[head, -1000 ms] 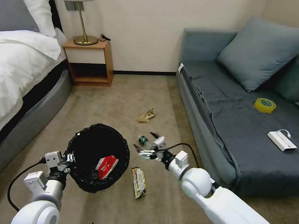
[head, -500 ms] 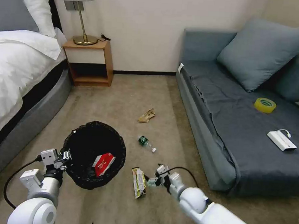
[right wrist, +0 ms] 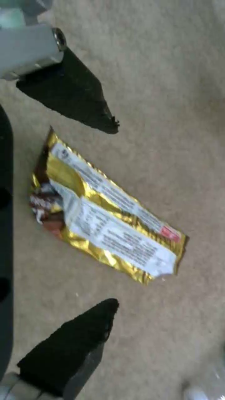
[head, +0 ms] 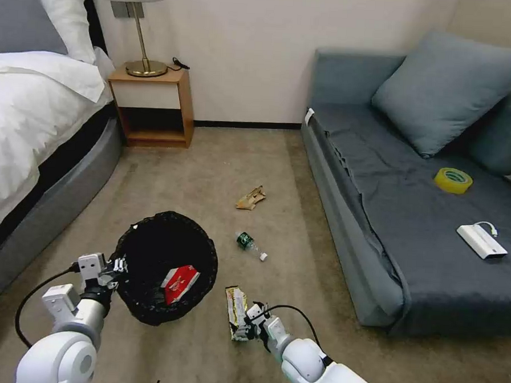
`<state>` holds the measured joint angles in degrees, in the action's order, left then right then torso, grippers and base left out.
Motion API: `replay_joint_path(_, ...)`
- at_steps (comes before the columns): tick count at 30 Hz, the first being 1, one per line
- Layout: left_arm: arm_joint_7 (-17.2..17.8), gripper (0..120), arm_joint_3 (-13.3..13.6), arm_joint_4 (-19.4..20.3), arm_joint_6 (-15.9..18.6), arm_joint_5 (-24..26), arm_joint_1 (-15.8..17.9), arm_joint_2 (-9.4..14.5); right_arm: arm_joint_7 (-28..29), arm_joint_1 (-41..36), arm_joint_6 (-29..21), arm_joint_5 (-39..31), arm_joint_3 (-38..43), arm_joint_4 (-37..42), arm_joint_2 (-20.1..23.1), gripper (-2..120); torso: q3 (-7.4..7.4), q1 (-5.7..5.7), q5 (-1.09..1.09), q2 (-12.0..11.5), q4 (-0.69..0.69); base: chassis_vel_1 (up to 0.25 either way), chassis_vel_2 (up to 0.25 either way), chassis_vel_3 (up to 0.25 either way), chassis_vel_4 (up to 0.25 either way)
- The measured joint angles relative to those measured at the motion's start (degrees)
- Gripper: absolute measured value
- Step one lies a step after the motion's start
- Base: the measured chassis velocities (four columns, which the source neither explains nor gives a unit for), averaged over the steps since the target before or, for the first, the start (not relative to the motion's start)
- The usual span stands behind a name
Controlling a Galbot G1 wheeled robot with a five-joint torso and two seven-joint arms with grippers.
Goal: Pick up the trash bin, then pick up the garbage on the floor and place it into the trash bin.
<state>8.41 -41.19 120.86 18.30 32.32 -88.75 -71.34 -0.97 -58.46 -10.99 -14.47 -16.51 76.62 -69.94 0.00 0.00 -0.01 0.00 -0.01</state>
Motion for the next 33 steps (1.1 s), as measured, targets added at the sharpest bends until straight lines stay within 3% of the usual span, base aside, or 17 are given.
replay_joint_path(15, -0.8, 4, -0.3, 0.1, -0.7, -1.5, -2.1, -0.6, -1.1, -3.1, 2.1, 0.9, 4.1, -3.1, -4.8, 100, 0.0, 0.0, 0.0, 0.0, 0.01, 0.0, 0.0, 0.0, 0.0)
replay_joint_path(25, -2.9, 4, -4.5, 0.9, -2.7, -0.7, -4.6, -0.8, -2.4, -2.4, 4.3, -1.1, 8.3, -10.6, -8.2, 100, 0.0, 0.0, 0.0, 0.0, 0.01, 0.0, 0.0, 0.0, 0.0)
replay_joint_path(33, -3.4, 4, -5.8, 1.2, -3.1, -0.1, -6.0, -1.0, -3.0, -2.1, 6.3, -0.6, 10.1, -15.3, -10.1, 100, -0.01, 0.0, -0.08, 0.0, 0.02, 0.0, 0.0, 0.0, 0.0)
